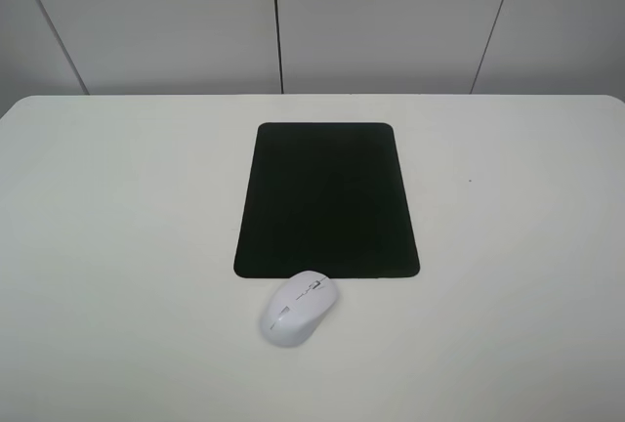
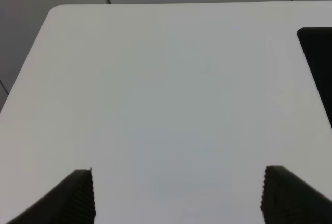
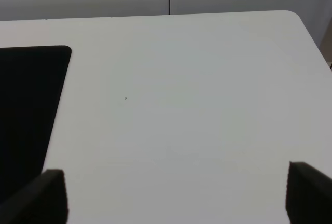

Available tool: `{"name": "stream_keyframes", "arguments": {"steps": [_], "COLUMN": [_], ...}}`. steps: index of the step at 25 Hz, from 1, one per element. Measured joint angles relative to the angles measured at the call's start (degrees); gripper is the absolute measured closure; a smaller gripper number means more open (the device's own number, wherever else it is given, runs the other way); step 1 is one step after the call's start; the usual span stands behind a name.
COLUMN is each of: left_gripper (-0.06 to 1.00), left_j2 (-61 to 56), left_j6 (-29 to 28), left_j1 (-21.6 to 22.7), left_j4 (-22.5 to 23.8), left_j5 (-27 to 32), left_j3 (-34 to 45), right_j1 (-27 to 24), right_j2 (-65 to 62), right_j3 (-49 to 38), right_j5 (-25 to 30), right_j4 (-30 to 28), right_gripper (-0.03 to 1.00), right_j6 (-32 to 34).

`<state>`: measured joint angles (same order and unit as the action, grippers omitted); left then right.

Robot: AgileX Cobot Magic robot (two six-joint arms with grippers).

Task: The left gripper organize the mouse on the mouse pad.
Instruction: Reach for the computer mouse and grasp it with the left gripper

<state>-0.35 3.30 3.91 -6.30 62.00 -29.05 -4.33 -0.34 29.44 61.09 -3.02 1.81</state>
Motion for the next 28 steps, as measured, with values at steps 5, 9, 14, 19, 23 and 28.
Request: {"name": "stream_keyframes", "arguments": {"steps": [5, 9, 14, 19, 23, 28], "left_gripper": [0.26, 0.26, 0.26, 0.26, 0.26, 0.26], "left_j2": [0.0, 0.0, 1.73, 11.31, 19.57, 31.36], "left_j6": [0.0, 0.0, 0.23, 5.29, 8.28, 12.5], "left_j1": [0.0, 0.0, 0.0, -0.38, -1.91, -1.96], "left_j4": [0.0, 0.0, -0.57, -3.84, -6.35, -10.23], "left_j5": [0.0, 0.0, 0.0, -3.41, -6.18, -6.1], "left_j3": [0.0, 0.0, 0.0, -2.23, -5.53, -7.49], "right_j1": [0.0, 0.0, 0.0, 0.0, 0.0, 0.0], "right_j2": [0.0, 0.0, 0.0, 0.0, 0.0, 0.0], "right_j3": [0.0, 0.0, 0.0, 0.0, 0.0, 0.0], "right_j5": [0.0, 0.0, 0.0, 0.0, 0.0, 0.0], "right_j4": [0.0, 0.0, 0.0, 0.0, 0.0, 0.0], "right_gripper": [0.14, 0.14, 0.14, 0.14, 0.14, 0.14], "right_j6": [0.0, 0.0, 0.0, 0.0, 0.0, 0.0]}}
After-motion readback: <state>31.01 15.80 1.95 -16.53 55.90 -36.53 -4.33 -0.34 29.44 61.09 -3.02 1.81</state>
